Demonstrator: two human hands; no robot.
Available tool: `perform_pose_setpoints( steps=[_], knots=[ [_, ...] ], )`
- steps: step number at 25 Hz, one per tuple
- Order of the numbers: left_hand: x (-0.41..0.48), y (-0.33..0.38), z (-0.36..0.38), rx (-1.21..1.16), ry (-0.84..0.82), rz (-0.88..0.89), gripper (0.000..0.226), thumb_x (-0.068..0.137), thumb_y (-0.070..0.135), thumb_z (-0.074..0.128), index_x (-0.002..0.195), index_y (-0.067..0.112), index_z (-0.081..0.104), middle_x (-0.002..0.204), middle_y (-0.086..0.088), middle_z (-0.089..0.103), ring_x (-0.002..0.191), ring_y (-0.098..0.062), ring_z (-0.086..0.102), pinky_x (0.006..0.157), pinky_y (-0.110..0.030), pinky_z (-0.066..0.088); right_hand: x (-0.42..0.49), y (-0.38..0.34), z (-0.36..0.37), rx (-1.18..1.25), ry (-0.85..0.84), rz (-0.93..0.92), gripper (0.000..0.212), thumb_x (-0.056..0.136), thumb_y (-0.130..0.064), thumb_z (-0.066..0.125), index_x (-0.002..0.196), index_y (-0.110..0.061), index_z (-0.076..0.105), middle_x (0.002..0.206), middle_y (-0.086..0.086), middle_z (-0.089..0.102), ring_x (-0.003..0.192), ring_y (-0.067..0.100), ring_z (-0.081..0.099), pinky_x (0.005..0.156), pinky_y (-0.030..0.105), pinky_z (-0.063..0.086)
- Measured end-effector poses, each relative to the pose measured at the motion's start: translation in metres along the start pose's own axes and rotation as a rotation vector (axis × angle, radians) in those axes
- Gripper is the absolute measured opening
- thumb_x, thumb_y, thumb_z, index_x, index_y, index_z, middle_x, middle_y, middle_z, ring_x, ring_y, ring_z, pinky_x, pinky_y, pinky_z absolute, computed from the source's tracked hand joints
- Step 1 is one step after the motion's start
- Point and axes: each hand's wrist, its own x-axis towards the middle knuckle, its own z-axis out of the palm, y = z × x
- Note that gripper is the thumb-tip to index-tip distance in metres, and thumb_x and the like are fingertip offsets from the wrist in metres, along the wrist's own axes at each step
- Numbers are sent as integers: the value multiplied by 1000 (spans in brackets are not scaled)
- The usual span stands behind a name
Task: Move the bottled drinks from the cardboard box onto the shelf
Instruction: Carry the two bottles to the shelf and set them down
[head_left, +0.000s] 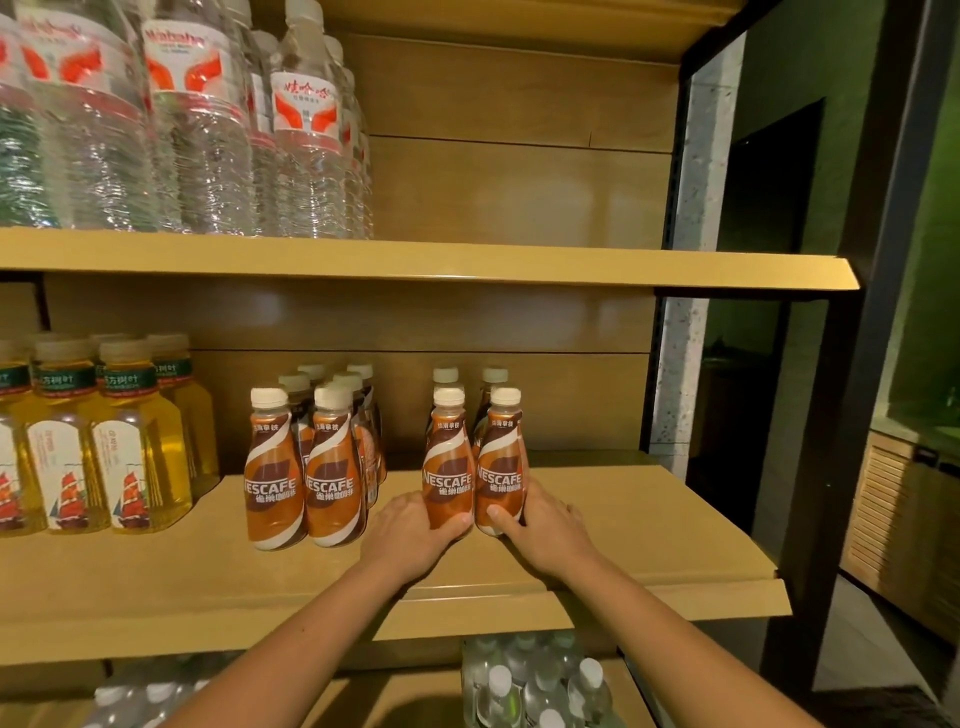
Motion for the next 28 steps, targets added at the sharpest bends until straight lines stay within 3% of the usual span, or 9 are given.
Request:
perform_pose_setpoints(
  steps=[4, 10, 15, 20, 25, 28],
  knots=[
    [21, -11, 5, -36, -32, -50, 86, 63, 84, 34, 122, 25, 51, 119, 2, 60, 107, -17, 56, 95, -40, 47, 20, 6, 13, -177, -5, 62, 74, 84, -71, 32, 137, -19, 38, 140, 6, 48, 130, 24, 43, 111, 49, 26],
    [43, -16, 6, -115, -77, -51, 66, 75, 69, 50, 127, 29, 47, 125, 4, 57, 113, -16, 53, 100, -41, 44, 40, 9, 23, -165, -28, 95, 88, 82, -73, 31, 147, -15, 22, 152, 8, 31, 141, 26, 29, 116, 49, 21],
    [51, -15, 13, -79, -37, -76, 62, 78, 67, 48, 124, 27, 49, 121, 3, 58, 110, -17, 54, 97, -41, 46, 51, 12, 23, -118, -70, 118, 89, 79, -74, 31, 148, -17, 20, 154, 6, 27, 141, 25, 26, 116, 50, 17],
    [50, -11, 11, -84, -52, -110, 62, 78, 68, 50, 125, 28, 48, 124, 2, 57, 111, -17, 54, 98, -42, 46, 55, 10, 20, -104, -115, 153, 99, 72, -79, 39, 148, -19, 19, 155, 6, 25, 143, 25, 25, 116, 52, 14],
    [20, 6, -9, -33, -36, -187, 92, 80, 65, 52, 147, 8, 24, 156, -14, 21, 140, -29, 28, 112, -42, 30, 18, -1, -14, -142, -110, 188, 110, 74, -74, 51, 151, -11, 5, 159, 10, 13, 146, 28, 16, 118, 47, 13],
    [-23, 30, -23, 77, 49, -50, 77, 84, 59, 51, 141, 10, 34, 148, -13, 36, 134, -26, 37, 109, -38, 34, -24, -8, -49, -250, -94, 145, 97, 81, -65, 53, 149, -10, 13, 157, 10, 21, 144, 28, 22, 116, 45, 18]
  ],
)
